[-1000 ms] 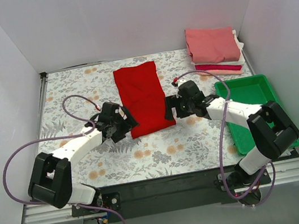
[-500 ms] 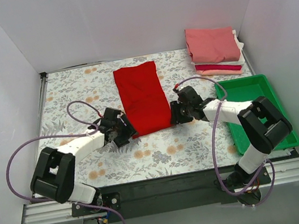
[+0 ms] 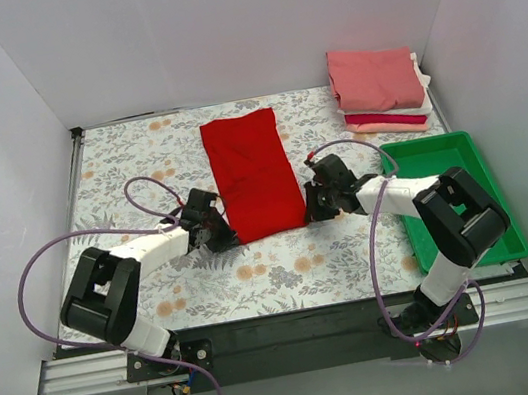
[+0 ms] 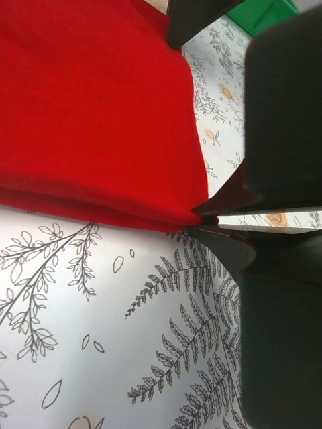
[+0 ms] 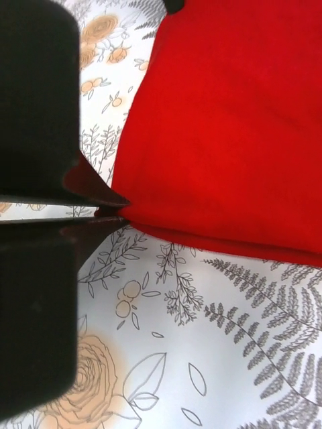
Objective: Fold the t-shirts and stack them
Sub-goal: Fold the tshirt
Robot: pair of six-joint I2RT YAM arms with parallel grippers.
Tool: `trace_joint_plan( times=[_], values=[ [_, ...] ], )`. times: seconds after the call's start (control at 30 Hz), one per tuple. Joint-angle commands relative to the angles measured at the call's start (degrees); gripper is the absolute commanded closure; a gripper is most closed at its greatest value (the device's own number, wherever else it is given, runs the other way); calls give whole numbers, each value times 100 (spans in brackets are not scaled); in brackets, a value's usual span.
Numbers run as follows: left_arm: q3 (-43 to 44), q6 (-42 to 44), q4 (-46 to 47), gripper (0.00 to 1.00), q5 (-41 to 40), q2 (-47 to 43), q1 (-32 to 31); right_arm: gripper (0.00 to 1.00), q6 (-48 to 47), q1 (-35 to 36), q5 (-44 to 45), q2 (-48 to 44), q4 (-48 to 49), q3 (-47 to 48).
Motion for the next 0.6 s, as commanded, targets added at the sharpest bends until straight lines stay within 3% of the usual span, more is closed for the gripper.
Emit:
trace_joint_plan(
  times=[0.0, 0.03, 0.2, 0.37, 0.57],
  values=[
    [-137, 91, -170, 100, 120, 26, -14, 93, 60, -12, -241, 42, 73, -110],
    [-207, 74, -170, 100, 155, -26, -23, 98, 60, -4, -320, 7, 82, -197],
    [-628, 13, -170, 100, 330, -981, -189, 99, -98, 84, -566, -809, 73, -838],
    [-1138, -312, -512, 100, 278, -2038, -822, 99, -11, 146, -1164, -1828, -129, -1664],
    [-1561, -349, -547, 100, 805, -3285, -1156, 99, 139, 233, -1647, -3645, -1042, -2325]
  ],
)
